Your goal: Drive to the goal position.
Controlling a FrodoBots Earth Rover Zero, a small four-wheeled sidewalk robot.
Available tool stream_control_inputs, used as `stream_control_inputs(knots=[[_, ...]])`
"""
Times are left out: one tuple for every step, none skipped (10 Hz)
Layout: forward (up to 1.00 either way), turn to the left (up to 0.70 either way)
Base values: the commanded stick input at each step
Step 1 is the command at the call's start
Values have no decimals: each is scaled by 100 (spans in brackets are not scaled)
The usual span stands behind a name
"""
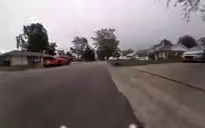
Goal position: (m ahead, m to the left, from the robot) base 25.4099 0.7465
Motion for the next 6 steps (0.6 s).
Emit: stream_control_inputs(knots=[[100,0],[100,0],[100,0],[100,0],[100,0],[100,0]])
